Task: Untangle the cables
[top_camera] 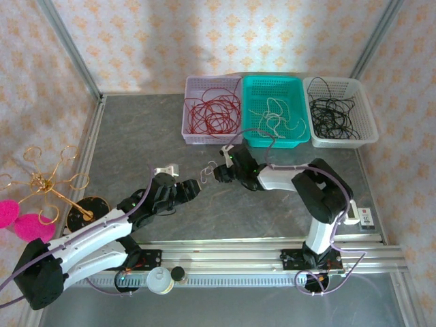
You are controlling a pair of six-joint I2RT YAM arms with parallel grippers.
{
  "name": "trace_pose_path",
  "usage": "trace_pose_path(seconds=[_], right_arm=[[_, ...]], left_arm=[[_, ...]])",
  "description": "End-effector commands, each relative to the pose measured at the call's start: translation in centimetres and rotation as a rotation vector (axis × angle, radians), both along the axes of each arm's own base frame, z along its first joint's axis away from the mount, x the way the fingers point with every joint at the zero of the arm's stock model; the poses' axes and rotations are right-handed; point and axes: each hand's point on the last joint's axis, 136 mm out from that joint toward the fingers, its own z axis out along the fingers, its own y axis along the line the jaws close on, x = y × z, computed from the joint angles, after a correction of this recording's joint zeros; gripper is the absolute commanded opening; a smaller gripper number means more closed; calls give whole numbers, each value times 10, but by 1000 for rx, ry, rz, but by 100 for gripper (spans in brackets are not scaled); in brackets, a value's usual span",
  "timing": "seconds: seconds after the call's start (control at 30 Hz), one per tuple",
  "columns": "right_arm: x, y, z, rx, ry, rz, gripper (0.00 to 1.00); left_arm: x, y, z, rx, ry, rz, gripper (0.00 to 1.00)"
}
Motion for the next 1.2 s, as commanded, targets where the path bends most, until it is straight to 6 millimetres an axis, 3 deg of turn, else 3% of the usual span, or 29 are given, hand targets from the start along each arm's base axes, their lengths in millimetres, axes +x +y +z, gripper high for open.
trace_pose_path(seconds=[0.0,0.1,0.3,0.53,0.7,0.97,1.1,1.17], right_arm=[[22,-14,-5,-61,-29,-127,44],[26,-22,-14,-96,-26,-172,42],[13,-19,-31,-80,42,-144,37],[3,-3,-24,-54,40,-69,16],[4,-16,4,-53,-23,-119,0],[-12,-33,77,25,-168,-100,0],[-23,-39,106,89,-215,-93,0],[-25,-40,121,138,-216,-110,0]], left_arm=[[2,0,5,-23,-23,5,56],[2,1,5,-18,-23,6,56],[2,1,5,-20,-23,7,57],[2,0,6,-22,-24,5,57],[2,-4,11,-30,-39,-21,57],[16,-8,17,-29,-31,16,56],[24,-36,44,-176,-112,-60,56],[26,-45,52,-170,-150,-116,57]])
